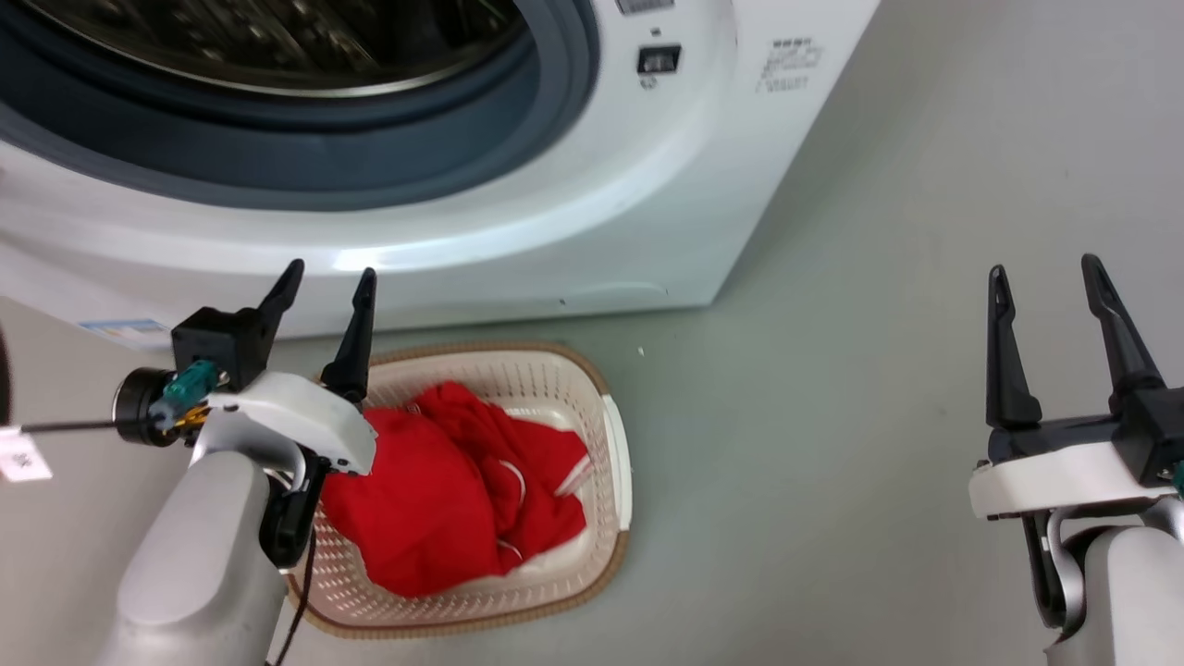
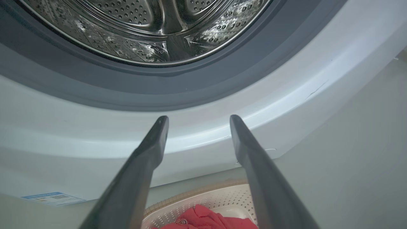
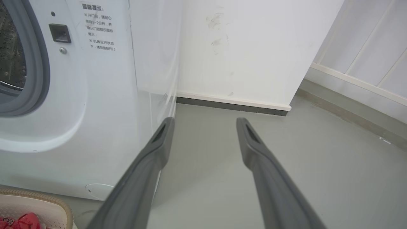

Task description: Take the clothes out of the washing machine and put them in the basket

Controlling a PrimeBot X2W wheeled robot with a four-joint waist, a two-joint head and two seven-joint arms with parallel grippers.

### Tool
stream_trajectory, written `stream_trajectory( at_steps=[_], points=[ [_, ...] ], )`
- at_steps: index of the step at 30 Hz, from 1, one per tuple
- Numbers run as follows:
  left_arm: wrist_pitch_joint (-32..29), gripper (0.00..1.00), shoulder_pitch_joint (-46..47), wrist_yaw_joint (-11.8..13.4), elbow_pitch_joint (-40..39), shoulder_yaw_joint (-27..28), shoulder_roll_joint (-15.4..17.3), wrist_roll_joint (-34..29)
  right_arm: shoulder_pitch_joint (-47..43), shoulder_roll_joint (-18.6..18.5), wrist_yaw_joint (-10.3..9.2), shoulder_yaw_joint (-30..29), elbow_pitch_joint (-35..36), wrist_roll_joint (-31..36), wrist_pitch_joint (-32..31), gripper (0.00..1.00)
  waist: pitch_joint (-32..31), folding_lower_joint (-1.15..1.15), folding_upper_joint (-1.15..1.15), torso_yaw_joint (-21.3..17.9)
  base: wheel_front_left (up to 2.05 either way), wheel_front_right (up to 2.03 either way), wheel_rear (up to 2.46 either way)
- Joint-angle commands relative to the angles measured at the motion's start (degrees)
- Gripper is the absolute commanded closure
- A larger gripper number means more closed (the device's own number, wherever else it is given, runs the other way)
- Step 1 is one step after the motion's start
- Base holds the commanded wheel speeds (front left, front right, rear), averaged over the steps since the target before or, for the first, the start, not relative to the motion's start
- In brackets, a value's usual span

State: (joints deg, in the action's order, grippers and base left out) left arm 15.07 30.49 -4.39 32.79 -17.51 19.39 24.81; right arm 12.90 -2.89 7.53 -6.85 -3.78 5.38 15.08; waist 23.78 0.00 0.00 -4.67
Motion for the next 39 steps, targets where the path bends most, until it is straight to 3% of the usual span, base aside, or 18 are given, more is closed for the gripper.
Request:
stream_trajectory(
  at_steps=[1,6,13,20,28,39],
  points=[
    [0.14,0.00,-1.72,0.06,-2.14,1.51,-0.66,-1.22,-0.81,0.02,-0.08,-0.43,-0.52,0.24,0.14,0.00,-5.39,0.00,0.00,2.59,0.00,0.00,0.00],
    [0.14,0.00,-7.20,0.64,-12.12,6.67,-2.71,-7.07,-2.08,0.03,-0.08,-1.26,-1.56,0.48,0.13,0.00,-10.55,0.00,0.00,4.14,0.00,0.00,0.00],
    [0.14,0.00,-17.19,3.70,-24.37,13.55,-5.28,-13.98,-5.65,0.04,-0.08,-0.25,-1.67,-0.36,0.13,0.00,-16.09,0.00,0.00,4.47,0.00,0.00,0.00],
    [0.15,0.00,-28.88,5.70,-32.00,17.29,-8.41,-18.14,-10.28,0.04,-0.08,0.46,-1.65,-1.83,0.13,0.00,-20.45,0.00,0.00,3.33,0.00,0.00,0.00],
    [0.15,0.00,-36.30,5.72,-33.62,18.66,-12.06,-20.11,-13.71,0.03,-0.08,1.57,-2.09,-2.35,0.13,0.00,-22.60,0.00,0.00,2.35,0.00,0.00,0.00],
    [0.15,0.00,-35.87,3.85,-32.34,20.45,-14.12,-20.72,-13.33,0.04,-0.08,1.86,-2.14,-3.59,0.13,0.00,-22.54,0.00,0.00,2.13,0.00,0.00,0.00]
  ],
)
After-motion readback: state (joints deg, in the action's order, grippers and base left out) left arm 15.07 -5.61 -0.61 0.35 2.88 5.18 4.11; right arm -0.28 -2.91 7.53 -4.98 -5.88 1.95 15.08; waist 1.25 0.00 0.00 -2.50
